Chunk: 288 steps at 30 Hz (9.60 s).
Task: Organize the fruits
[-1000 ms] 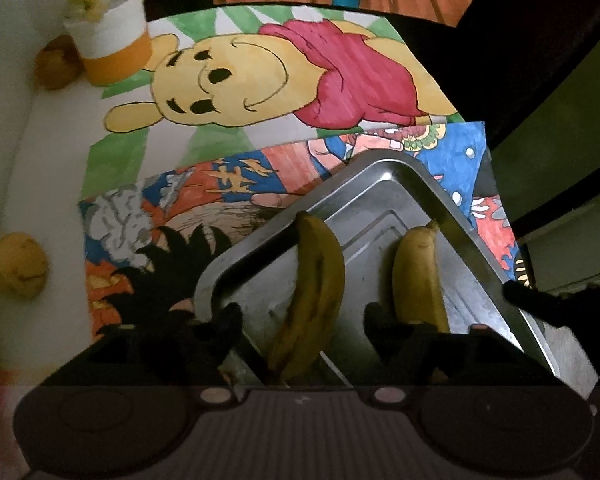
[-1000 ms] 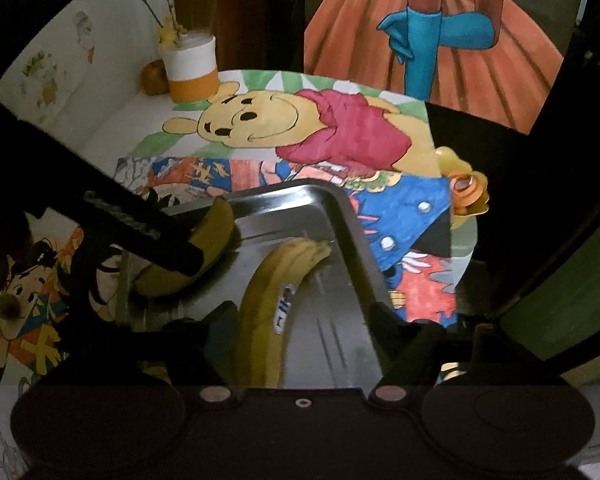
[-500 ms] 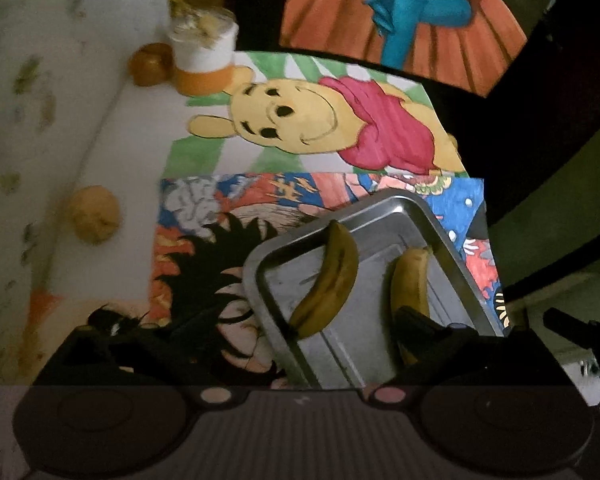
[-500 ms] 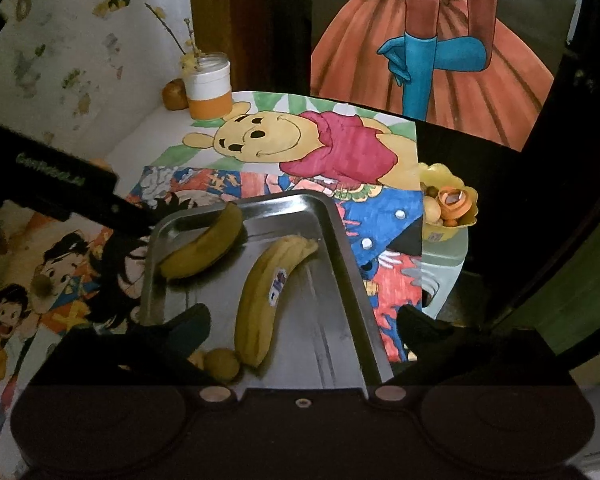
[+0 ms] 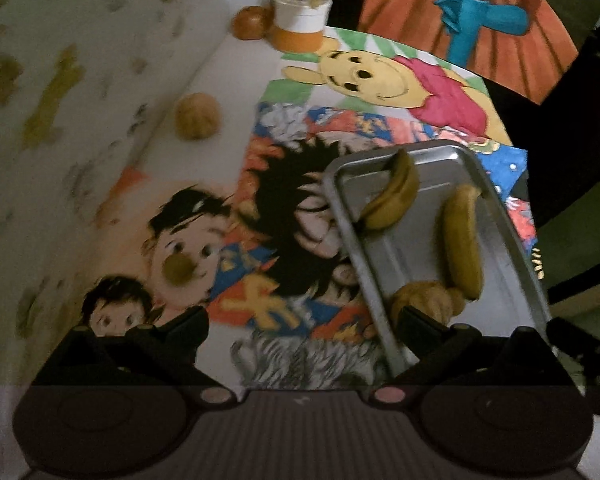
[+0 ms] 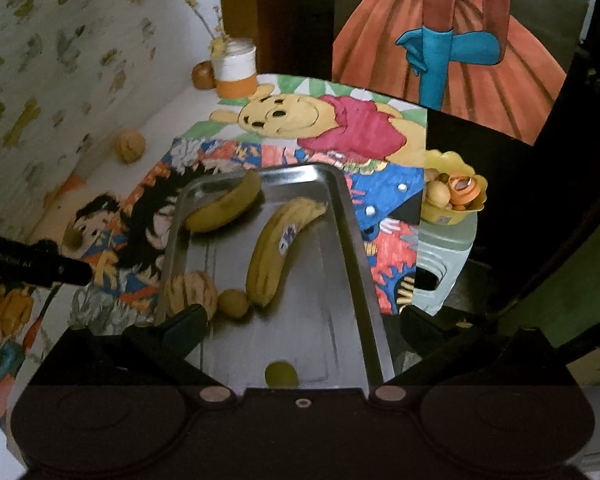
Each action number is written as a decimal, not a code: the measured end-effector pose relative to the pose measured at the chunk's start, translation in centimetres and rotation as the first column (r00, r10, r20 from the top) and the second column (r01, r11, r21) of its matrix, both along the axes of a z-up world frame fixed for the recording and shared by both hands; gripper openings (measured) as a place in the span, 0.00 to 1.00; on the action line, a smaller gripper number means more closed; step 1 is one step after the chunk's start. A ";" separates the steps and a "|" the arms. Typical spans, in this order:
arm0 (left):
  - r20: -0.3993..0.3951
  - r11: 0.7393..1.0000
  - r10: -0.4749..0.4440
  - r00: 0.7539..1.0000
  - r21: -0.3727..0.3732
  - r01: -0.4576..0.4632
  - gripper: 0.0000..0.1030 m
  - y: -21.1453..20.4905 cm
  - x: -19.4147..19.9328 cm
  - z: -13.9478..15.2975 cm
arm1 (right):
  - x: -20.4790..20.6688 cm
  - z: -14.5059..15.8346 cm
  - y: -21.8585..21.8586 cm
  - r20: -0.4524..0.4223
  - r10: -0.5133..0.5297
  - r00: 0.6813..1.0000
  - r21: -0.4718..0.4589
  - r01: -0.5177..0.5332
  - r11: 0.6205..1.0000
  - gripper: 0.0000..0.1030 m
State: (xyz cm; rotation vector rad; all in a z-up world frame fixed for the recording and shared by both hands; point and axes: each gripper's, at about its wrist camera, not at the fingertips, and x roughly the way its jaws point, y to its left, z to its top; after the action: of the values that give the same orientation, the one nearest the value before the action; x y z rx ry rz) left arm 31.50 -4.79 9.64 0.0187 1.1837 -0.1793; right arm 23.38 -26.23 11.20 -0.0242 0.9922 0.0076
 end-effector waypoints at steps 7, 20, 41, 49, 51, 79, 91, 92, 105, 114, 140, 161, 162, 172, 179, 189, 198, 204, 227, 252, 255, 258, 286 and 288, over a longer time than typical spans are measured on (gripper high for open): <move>-0.041 0.999 -0.007 0.999 0.031 0.008 0.99 0.7 -3.6 -1.0 | -1.4 -0.8 -0.5 -0.087 0.019 0.996 0.017 -0.017 1.000 0.99; -0.140 0.995 -0.076 0.987 0.050 0.083 0.99 0.0 -6.8 -2.0 | -2.6 -3.8 -0.9 -0.339 -0.006 0.941 0.041 0.021 0.999 0.99; -0.248 0.990 -0.084 0.965 0.086 0.108 0.99 1.2 -7.4 -3.1 | -1.5 -5.9 2.2 -0.458 0.078 0.886 0.119 -0.026 0.993 0.99; -0.256 0.994 -0.041 0.966 0.092 0.066 0.99 3.2 -7.0 -3.0 | -0.1 -5.8 4.1 -0.453 0.111 0.884 0.136 -0.055 0.989 0.99; -0.253 0.994 -0.032 0.967 0.092 0.057 0.99 3.7 -6.8 -2.8 | 0.3 -5.5 4.4 -0.447 0.115 0.887 0.136 -0.059 0.989 0.99; 0.000 0.993 0.112 0.994 0.042 -0.112 0.99 7.8 0.6 0.3 | 7.4 0.6 8.6 -0.199 0.120 0.973 0.157 -0.090 0.984 0.99; 0.066 0.990 0.118 0.991 0.072 -0.123 0.99 7.7 2.1 -1.4 | 9.5 1.0 9.0 -0.069 0.117 0.991 0.160 -0.105 0.982 0.99; 0.068 0.990 0.111 0.991 0.075 -0.116 0.99 7.7 2.2 -1.7 | 9.8 0.8 9.1 -0.071 0.121 0.990 0.159 -0.108 0.981 0.99; 0.095 0.990 0.122 0.988 0.061 -0.128 0.81 7.8 3.0 -5.5 | 18.1 -1.6 13.3 -0.025 0.317 0.948 0.150 -0.310 0.939 0.99; 0.074 0.982 0.184 0.980 0.016 -0.186 0.60 8.3 4.2 -7.4 | 24.0 -4.5 18.9 0.040 0.548 0.836 0.090 -0.549 0.831 0.99; 0.139 0.984 0.177 0.974 0.001 -0.179 0.33 8.5 4.3 -8.3 | 30.4 -10.8 24.6 0.033 0.628 0.777 0.101 -0.628 0.772 0.78; 0.143 0.986 0.156 0.977 0.028 -0.161 0.31 8.5 4.0 -8.5 | 29.6 -11.1 23.7 0.036 0.589 0.808 0.077 -0.590 0.804 0.52; 0.143 0.986 0.157 0.977 0.027 -0.162 0.31 8.4 4.0 -8.5 | 29.4 -11.1 23.6 0.034 0.588 0.808 0.081 -0.588 0.805 0.52; 0.128 0.986 0.164 0.978 0.017 -0.167 0.31 8.8 4.2 -8.3 | 26.5 -10.3 22.2 0.026 0.572 0.820 0.121 -0.571 0.812 0.52; 0.109 0.984 0.174 0.979 0.017 -0.177 0.31 8.7 3.8 -7.9 | 24.5 -8.7 19.9 0.061 0.507 0.860 0.154 -0.510 0.847 0.52; 0.105 0.988 0.156 0.982 0.006 -0.157 0.31 7.0 3.2 -6.4 | 20.1 -5.8 15.4 0.107 0.399 0.911 0.165 -0.412 0.896 0.52; 0.130 0.992 0.129 0.983 -0.015 -0.129 0.31 4.7 3.1 -4.4 | 16.3 -3.5 11.1 0.146 0.302 0.942 0.174 -0.325 0.930 0.52; 0.149 0.996 0.093 0.984 -0.016 -0.091 0.31 2.4 2.9 -3.5 | 13.6 -2.4 7.7 0.164 0.230 0.959 0.168 -0.257 0.952 0.52; 0.136 0.993 -0.114 0.984 -0.017 0.118 0.31 -7.6 4.2 -3.6 | 4.2 -3.2 -3.2 0.119 -0.024 0.993 0.138 0.007 0.990 0.52; 0.039 0.984 -0.180 0.983 0.017 0.180 0.31 -10.7 5.8 -6.8 | 3.4 -6.8 -3.5 0.017 -0.077 0.997 0.143 0.074 0.987 0.52; 0.032 0.984 -0.179 0.983 0.018 0.179 0.31 -10.7 6.0 -6.9 | 3.6 -7.0 -3.4 0.007 -0.076 0.997 0.140 0.075 0.987 0.52; 0.027 0.983 -0.180 0.983 0.022 0.180 0.31 -10.7 6.0 -7.1 | 3.7 -7.1 -3.3 0.001 -0.079 0.997 0.140 0.078 0.987 0.52; -0.004 0.981 -0.191 0.982 0.039 0.191 0.32 -10.4 5.9 -7.9 | 4.0 -8.1 -3.0 -0.027 -0.094 0.995 0.136 0.097 0.986 0.52; -0.003 0.980 -0.194 0.981 0.042 0.194 0.32 -10.4 5.9 -7.9 | 4.0 -8.1 -2.9 -0.027 -0.094 0.995 0.136 0.096 0.986 0.52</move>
State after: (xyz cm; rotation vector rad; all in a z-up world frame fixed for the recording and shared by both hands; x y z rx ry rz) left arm 37.42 -15.21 1.75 0.1723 1.1840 -0.3259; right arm 27.41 -29.15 3.08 0.1496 1.0104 -0.0114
